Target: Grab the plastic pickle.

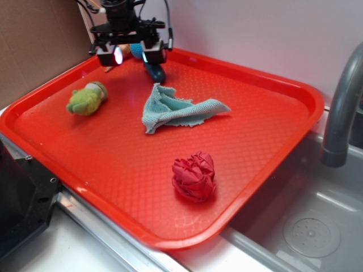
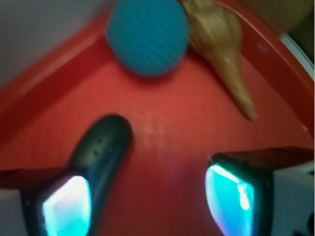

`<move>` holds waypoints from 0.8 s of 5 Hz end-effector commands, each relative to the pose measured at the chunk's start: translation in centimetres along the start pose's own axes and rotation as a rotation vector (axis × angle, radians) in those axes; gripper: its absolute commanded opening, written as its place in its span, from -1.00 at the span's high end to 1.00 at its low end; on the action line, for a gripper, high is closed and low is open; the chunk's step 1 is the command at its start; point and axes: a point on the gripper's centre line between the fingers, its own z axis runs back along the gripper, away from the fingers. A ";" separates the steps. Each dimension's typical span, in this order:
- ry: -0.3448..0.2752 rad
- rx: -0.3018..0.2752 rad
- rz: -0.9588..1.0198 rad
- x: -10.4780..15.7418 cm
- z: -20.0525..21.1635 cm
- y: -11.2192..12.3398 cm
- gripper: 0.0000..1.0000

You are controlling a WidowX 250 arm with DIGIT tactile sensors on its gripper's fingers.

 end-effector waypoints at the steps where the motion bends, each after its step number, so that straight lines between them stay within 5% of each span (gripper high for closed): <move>1: 0.026 0.034 -0.004 -0.1 -0.6 -0.8 -1.00; 2: 0.048 0.036 -0.010 -1.0 -0.8 -0.7 -1.00; 3: 0.094 0.017 -0.026 -2.6 -1.3 -0.3 0.08; 4: 0.066 -0.044 -0.142 -3.7 0.7 0.5 1.00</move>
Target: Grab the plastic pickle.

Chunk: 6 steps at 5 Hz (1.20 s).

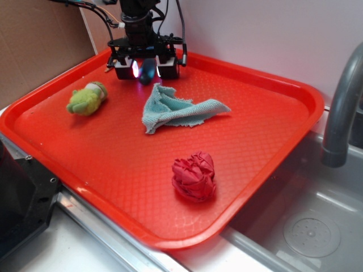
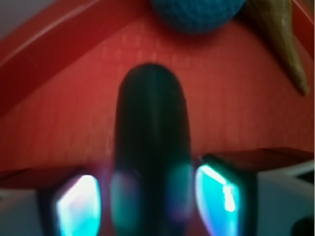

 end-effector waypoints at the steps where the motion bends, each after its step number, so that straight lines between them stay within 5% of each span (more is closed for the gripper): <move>1: -0.049 -0.111 -0.338 -0.8 7.5 -0.3 1.00; 2: -0.014 -0.110 -0.431 -2.9 12.7 -0.1 1.00; 3: -0.011 -0.047 -0.471 -6.2 18.0 -0.8 1.00; 5: -0.149 -0.095 -0.594 -13.8 23.4 -1.5 1.00; 6: -0.170 -0.110 -0.625 -15.2 23.9 -1.4 1.00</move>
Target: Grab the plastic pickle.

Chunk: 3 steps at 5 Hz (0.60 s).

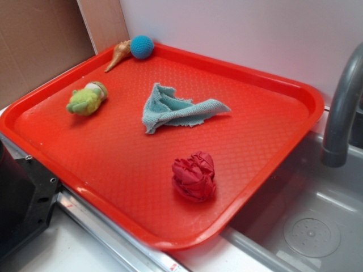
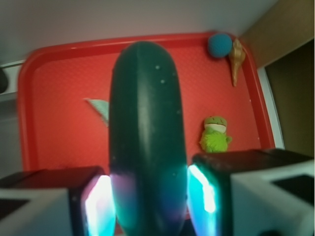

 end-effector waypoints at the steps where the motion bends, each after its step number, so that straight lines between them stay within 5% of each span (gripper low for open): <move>1: -0.062 -0.075 0.037 -1.2 1.6 2.0 1.00; 2: -0.049 -0.171 0.171 -2.4 1.2 4.8 1.00; 3: -0.018 -0.194 0.231 -2.9 1.0 5.9 1.00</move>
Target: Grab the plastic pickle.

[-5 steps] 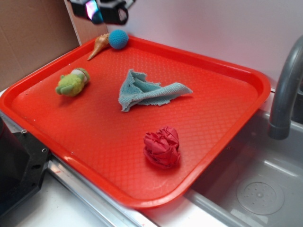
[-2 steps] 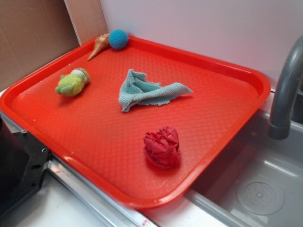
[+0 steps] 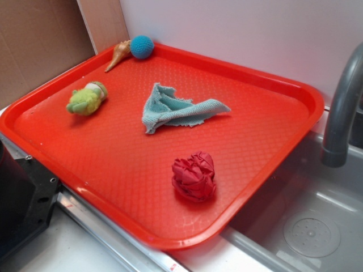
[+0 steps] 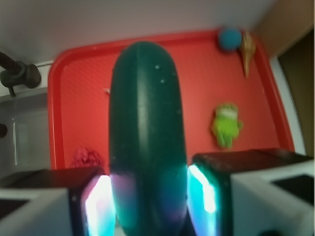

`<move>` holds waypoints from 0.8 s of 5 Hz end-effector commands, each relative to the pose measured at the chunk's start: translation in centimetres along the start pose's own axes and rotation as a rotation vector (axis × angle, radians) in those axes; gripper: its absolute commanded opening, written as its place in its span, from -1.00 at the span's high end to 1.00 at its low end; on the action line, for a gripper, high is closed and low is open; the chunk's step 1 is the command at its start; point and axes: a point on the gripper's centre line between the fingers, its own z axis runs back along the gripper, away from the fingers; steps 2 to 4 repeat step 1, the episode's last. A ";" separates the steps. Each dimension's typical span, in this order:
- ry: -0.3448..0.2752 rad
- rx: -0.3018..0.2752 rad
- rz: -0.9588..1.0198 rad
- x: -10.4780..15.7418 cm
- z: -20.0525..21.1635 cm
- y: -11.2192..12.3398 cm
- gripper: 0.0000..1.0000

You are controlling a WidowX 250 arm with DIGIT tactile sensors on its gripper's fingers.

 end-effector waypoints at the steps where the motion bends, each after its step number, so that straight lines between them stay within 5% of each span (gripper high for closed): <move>1: 0.005 -0.015 0.049 -0.4 0.5 2.1 1.00; 4: 0.005 -0.015 0.049 -0.4 0.5 2.1 1.00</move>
